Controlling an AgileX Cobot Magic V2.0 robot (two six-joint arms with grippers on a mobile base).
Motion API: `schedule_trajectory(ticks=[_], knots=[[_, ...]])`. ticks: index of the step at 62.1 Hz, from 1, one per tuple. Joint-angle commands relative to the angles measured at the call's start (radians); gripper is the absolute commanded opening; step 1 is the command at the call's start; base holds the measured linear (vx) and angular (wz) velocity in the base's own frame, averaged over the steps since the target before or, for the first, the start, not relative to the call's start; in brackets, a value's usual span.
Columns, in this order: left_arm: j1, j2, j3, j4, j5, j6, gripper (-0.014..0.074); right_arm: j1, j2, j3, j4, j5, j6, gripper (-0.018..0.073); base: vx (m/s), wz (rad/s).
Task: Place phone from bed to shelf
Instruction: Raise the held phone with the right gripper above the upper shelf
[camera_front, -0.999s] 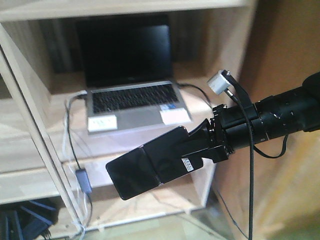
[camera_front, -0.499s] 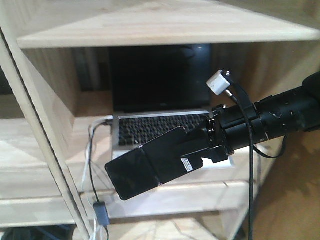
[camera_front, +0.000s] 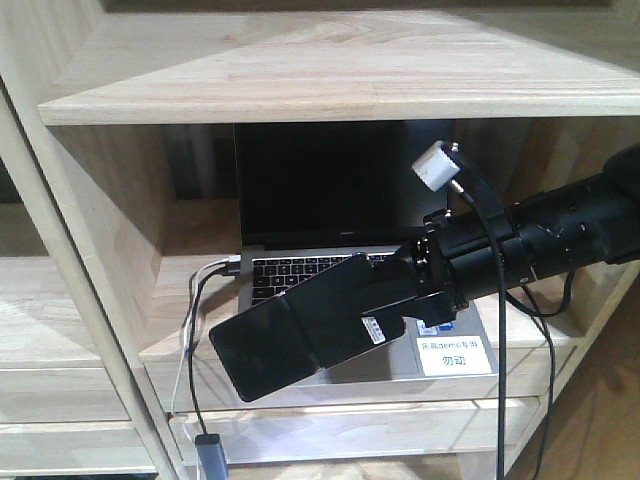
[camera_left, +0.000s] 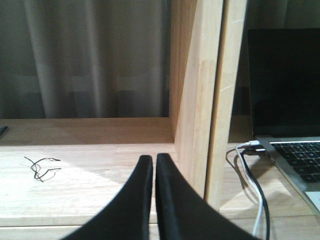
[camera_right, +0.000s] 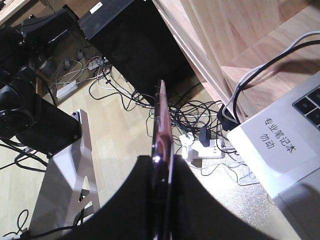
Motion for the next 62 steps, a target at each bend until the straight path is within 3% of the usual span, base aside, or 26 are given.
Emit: schedule_trajectory(ticks=[1, 62], knots=[[-0.004, -0.013, -0.021, -0.009, -0.072, -0.006, 0.0001, -0.003, -0.040, -0.025, 0.083, 0.097, -0.001, -0.0002, 0.03, 0.01], [-0.004, -0.013, -0.021, -0.009, -0.072, -0.006, 0.0001, -0.003, -0.040, -0.028, 0.084, 0.098, -0.002, -0.0002, 0.00, 0.00]])
